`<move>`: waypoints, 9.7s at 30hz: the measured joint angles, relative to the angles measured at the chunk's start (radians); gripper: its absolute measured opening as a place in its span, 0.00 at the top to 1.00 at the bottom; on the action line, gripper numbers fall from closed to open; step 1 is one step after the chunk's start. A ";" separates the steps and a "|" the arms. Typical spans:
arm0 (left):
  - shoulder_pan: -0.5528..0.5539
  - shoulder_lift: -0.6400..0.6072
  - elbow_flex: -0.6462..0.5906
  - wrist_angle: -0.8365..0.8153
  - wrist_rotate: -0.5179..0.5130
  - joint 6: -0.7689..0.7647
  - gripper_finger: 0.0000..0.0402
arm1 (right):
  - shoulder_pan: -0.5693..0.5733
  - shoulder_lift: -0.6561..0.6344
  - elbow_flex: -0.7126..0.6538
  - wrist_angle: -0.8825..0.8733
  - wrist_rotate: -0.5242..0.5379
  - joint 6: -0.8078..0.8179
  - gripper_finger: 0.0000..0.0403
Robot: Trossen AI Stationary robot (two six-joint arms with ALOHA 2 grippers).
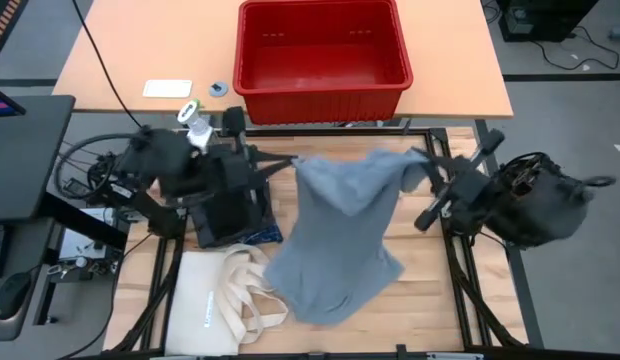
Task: Fold Laundry from Bin
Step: Fold the gray shirt
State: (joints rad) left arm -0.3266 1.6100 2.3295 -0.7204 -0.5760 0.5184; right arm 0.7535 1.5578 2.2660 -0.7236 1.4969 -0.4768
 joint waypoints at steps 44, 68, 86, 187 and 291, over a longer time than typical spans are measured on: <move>0.687 -0.282 -1.172 0.437 0.153 -0.212 0.75 | -0.763 -0.135 -0.844 -0.781 -0.762 1.128 0.71; 0.602 -0.300 -0.914 -0.163 0.282 -0.131 0.30 | -0.899 -0.187 -0.792 -0.799 -1.074 1.064 0.50; 0.538 -0.041 -0.914 -0.251 0.463 -0.340 0.30 | -0.821 -0.185 -0.931 -0.480 -1.398 0.970 0.51; 0.901 -0.046 -0.878 0.095 0.237 -0.134 0.99 | -0.337 0.682 -0.694 0.526 -0.941 0.704 0.59; 0.896 -0.255 -0.877 -0.060 0.320 -0.081 0.99 | -0.288 0.519 -0.855 0.614 -0.925 0.779 0.98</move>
State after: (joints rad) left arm 0.5690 1.3548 1.4525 -0.7807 -0.2558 0.4370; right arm 0.4660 2.0767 1.4109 -0.1092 0.5718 0.3027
